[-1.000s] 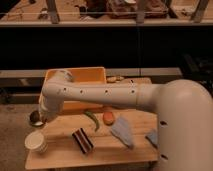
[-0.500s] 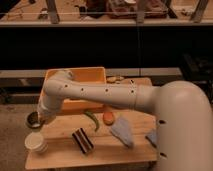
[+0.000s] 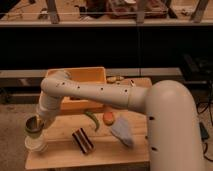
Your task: Stack cups into tray
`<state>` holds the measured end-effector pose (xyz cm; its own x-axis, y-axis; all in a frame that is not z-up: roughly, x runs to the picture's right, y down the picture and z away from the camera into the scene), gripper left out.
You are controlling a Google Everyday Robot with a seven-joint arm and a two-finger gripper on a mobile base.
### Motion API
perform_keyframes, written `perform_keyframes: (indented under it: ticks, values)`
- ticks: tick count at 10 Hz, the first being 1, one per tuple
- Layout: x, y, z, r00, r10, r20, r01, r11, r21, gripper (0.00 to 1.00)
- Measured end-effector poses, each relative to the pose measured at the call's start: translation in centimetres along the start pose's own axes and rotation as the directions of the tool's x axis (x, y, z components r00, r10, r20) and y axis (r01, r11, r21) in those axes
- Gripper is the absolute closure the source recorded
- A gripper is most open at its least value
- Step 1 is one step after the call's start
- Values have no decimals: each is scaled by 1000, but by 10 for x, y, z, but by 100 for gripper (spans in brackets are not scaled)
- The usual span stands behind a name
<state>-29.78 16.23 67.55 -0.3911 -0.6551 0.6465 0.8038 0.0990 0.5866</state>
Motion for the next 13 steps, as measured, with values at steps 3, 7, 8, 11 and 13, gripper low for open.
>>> perform_keyframes:
  ticks: [3,7,8,11,13]
  values:
    - [-5,1,12,998,-19,59,21,999,-30,91]
    - [-7,0,23,995,-29,100,32,999,-32,50]
    - [-7,0,24,994,-32,103,35,999,-31,42]
    - [-9,-2,26,993,-41,113,44,999,-19,20]
    - [-9,-4,27,993,-48,112,49,999,-7,20]
